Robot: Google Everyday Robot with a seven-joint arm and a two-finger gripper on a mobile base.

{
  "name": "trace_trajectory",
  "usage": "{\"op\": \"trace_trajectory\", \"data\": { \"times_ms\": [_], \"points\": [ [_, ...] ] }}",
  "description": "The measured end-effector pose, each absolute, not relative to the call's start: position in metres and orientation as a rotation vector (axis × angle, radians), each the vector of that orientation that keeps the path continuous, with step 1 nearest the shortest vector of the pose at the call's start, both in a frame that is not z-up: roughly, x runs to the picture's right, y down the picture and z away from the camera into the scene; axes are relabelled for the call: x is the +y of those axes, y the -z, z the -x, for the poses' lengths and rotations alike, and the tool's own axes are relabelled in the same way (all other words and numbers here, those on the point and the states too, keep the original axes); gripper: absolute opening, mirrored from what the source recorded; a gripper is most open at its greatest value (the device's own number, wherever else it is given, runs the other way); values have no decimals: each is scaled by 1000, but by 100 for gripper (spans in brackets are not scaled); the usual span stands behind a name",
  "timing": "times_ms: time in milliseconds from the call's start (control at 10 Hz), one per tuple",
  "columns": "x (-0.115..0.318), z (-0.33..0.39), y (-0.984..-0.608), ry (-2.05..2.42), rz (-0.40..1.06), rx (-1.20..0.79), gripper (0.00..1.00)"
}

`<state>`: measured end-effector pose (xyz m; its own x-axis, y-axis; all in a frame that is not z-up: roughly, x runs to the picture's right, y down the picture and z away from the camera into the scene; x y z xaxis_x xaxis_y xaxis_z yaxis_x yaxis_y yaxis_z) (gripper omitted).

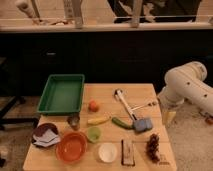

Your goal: Place banana in metal cup

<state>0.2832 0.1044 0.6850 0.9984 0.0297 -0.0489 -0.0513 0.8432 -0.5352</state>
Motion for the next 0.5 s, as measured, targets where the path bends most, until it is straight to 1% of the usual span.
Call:
{"op": "trace_trajectory", "data": {
  "times_ms": [500],
  "points": [
    [106, -283, -685, -34, 552, 32, 80]
  ]
}}
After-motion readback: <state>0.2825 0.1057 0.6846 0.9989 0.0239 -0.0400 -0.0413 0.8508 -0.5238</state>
